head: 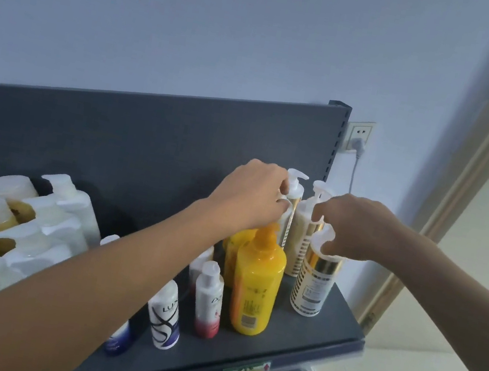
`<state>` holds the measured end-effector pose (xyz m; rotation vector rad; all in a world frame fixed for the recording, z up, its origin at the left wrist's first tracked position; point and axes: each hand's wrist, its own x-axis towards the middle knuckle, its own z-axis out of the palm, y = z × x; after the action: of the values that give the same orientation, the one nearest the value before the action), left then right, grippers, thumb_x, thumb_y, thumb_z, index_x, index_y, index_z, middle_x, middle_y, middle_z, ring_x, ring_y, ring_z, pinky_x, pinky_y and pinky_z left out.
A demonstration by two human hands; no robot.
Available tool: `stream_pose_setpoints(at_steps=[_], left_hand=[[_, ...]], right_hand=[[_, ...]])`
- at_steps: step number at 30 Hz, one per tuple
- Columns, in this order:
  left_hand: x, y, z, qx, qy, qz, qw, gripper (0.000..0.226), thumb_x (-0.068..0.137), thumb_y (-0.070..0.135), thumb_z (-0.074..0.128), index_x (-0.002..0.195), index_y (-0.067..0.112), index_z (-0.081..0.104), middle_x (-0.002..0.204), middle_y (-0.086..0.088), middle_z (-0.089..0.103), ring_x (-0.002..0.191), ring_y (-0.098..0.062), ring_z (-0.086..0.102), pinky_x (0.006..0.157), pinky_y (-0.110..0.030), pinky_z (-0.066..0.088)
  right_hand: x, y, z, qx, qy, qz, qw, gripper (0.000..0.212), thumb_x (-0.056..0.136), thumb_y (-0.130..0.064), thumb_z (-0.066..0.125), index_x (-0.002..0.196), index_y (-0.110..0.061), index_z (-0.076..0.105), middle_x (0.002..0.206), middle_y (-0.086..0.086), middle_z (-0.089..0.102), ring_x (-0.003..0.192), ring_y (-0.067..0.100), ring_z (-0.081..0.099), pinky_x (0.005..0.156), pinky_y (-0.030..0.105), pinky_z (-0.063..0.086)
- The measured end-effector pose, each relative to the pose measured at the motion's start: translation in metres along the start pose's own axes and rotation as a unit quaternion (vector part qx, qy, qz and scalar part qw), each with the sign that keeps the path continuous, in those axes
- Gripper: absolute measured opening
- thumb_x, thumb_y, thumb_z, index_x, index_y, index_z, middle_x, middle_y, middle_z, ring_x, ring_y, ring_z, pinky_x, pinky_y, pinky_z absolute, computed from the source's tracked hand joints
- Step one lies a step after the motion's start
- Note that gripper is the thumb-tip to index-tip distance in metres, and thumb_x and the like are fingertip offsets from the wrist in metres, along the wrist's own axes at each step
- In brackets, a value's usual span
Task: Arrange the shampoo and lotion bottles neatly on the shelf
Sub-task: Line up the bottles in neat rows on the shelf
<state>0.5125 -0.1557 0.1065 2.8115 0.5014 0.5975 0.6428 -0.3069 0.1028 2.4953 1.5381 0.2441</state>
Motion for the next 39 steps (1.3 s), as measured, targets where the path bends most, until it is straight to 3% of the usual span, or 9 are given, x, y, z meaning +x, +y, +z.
stream_pose_setpoints(at_steps=[4,9,14,18,23,30,33,36,39], left_hand=[[0.019,0.025,0.019,0.004,-0.021,-0.003,1.000,0.028,0.090,0.037,0.068,0.115,0.024,0.072,0.108,0.001,0.073,0.101,-0.020,0.066,0.085,-0.041,0.059],[0.054,0.037,0.048,0.023,-0.038,-0.054,0.998,0.038,0.088,0.034,0.072,0.123,0.021,0.068,0.115,-0.004,0.070,0.108,-0.026,0.064,0.088,-0.044,0.056],[0.087,0.038,0.077,-0.002,-0.037,-0.118,0.992,0.065,0.083,0.042,0.076,0.141,0.026,0.052,0.130,-0.006,0.064,0.112,-0.028,0.063,0.092,-0.044,0.055],[0.103,0.043,0.092,0.023,-0.082,-0.133,0.988,0.054,0.086,0.034,0.068,0.138,0.030,0.054,0.123,-0.001,0.064,0.103,-0.026,0.064,0.088,-0.042,0.057],[0.110,0.045,0.104,0.001,-0.115,-0.132,0.985,0.028,0.082,0.019,0.058,0.108,0.028,0.056,0.097,0.004,0.058,0.084,-0.020,0.061,0.062,-0.030,0.047],[0.123,0.054,0.104,0.029,-0.095,-0.148,0.984,0.031,0.089,0.036,0.066,0.116,0.020,0.064,0.109,-0.006,0.060,0.095,-0.029,0.062,0.083,-0.038,0.055],[0.121,0.054,0.099,0.045,-0.100,-0.143,0.984,0.041,0.084,0.026,0.070,0.123,0.022,0.060,0.107,-0.005,0.054,0.096,-0.029,0.060,0.083,-0.040,0.055],[0.118,0.054,0.105,0.041,-0.096,-0.129,0.986,0.036,0.080,0.021,0.070,0.115,0.024,0.064,0.109,-0.005,0.058,0.090,-0.026,0.060,0.071,-0.033,0.053],[0.116,0.053,0.103,0.036,-0.090,-0.132,0.987,0.036,0.079,0.017,0.070,0.113,0.024,0.063,0.108,-0.003,0.055,0.090,-0.025,0.057,0.072,-0.034,0.054]], right_hand=[[0.008,0.031,0.014,0.022,-0.002,-0.017,1.000,0.050,0.085,-0.039,0.071,0.134,-0.034,0.060,0.122,-0.005,0.065,0.108,0.022,0.064,0.072,0.030,0.047],[0.018,0.055,0.028,0.111,-0.037,-0.091,0.989,0.042,0.087,-0.035,0.069,0.129,-0.028,0.066,0.119,0.000,0.067,0.112,0.022,0.060,0.091,0.036,0.052],[0.021,0.061,0.040,0.130,0.004,-0.135,0.982,0.031,0.093,-0.027,0.062,0.122,-0.021,0.068,0.109,0.005,0.067,0.090,0.021,0.057,0.070,0.028,0.042],[0.022,0.061,0.043,0.124,0.014,-0.144,0.982,0.025,0.094,-0.018,0.060,0.117,-0.016,0.070,0.103,0.008,0.068,0.087,0.024,0.066,0.069,0.032,0.053],[0.027,0.064,0.047,0.128,0.018,-0.152,0.980,0.022,0.093,-0.016,0.062,0.113,-0.011,0.068,0.101,0.010,0.067,0.087,0.026,0.068,0.066,0.031,0.051],[0.026,0.066,0.051,0.164,0.037,-0.153,0.974,0.024,0.088,-0.022,0.065,0.108,-0.010,0.068,0.102,0.010,0.067,0.083,0.028,0.067,0.071,0.037,0.059],[0.026,0.064,0.052,0.157,0.050,-0.148,0.975,0.026,0.087,-0.026,0.067,0.108,-0.011,0.068,0.090,0.005,0.064,0.076,0.026,0.064,0.061,0.030,0.051],[0.022,0.058,0.055,0.150,0.059,-0.138,0.977,0.019,0.088,-0.025,0.066,0.102,-0.011,0.066,0.073,-0.001,0.048,0.068,0.025,0.054,0.049,0.022,0.030],[0.021,0.057,0.055,0.161,0.064,-0.137,0.975,0.022,0.088,-0.022,0.065,0.106,-0.010,0.067,0.079,0.001,0.051,0.067,0.023,0.053,0.047,0.021,0.026]])
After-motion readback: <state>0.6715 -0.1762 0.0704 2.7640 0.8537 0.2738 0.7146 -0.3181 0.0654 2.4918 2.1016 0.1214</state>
